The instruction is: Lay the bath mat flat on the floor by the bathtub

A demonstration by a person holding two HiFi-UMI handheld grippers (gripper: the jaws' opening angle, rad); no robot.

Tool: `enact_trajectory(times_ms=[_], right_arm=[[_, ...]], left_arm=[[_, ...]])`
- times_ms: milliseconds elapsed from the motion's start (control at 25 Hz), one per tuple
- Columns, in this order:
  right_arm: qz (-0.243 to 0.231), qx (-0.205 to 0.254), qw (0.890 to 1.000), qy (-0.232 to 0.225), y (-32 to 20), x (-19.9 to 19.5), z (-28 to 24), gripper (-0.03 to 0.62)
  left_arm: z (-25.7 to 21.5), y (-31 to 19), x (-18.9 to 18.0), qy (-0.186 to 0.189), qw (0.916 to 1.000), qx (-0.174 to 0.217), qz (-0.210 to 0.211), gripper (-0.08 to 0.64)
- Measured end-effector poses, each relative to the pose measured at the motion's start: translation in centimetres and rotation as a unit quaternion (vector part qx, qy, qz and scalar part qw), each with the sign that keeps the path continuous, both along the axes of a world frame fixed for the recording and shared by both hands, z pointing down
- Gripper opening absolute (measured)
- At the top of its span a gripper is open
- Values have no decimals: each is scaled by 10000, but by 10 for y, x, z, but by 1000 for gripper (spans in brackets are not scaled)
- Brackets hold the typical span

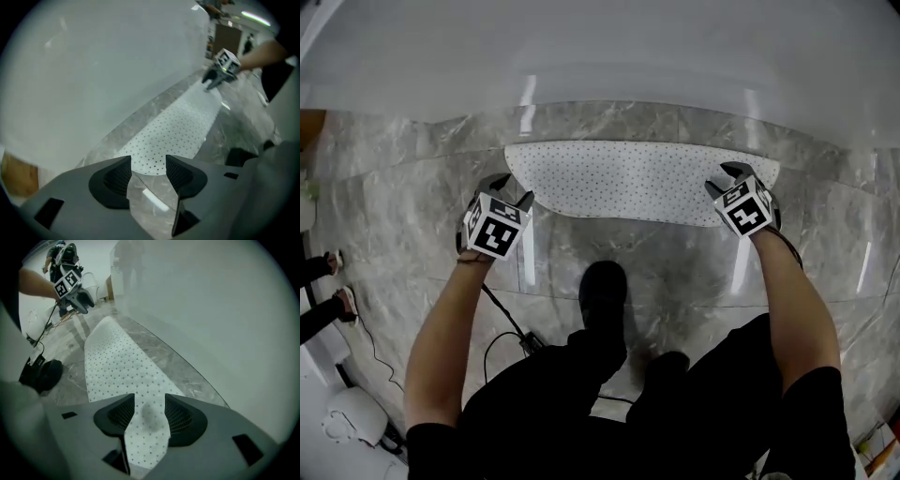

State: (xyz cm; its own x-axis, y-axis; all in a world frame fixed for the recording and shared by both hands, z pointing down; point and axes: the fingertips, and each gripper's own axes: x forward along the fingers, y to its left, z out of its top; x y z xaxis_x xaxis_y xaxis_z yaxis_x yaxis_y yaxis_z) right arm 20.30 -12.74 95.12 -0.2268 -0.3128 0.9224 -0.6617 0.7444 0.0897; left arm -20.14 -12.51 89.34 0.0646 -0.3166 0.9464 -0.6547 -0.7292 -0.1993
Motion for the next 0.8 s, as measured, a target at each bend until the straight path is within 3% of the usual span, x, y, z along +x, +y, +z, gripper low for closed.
enact_trajectory(times_ms=[120, 200, 440, 480, 680, 800], right_arm=[[-480, -8, 9987, 195, -5, -21, 9, 221], [-688, -19, 9972, 277, -9, -30, 15, 227], [-630, -74, 9977, 246, -38, -34, 27, 236], [-683, -69, 9972, 280, -42, -32, 28, 262], [-688, -76, 9975, 105, -48, -25, 33, 288], [-1003, 198, 9938, 437, -52, -22, 35, 340]], left_arm=[[9, -4, 37, -556, 9863, -601, 1430, 227], [16, -12, 69, -582, 9762, -895, 1885, 230], [42, -48, 157, -193, 9703, -945, 2218, 230], [48, -49, 164, -169, 9686, -963, 2284, 230], [72, -53, 166, -266, 9618, -1128, 2479, 233], [81, -55, 161, -397, 9598, -1171, 2518, 235]])
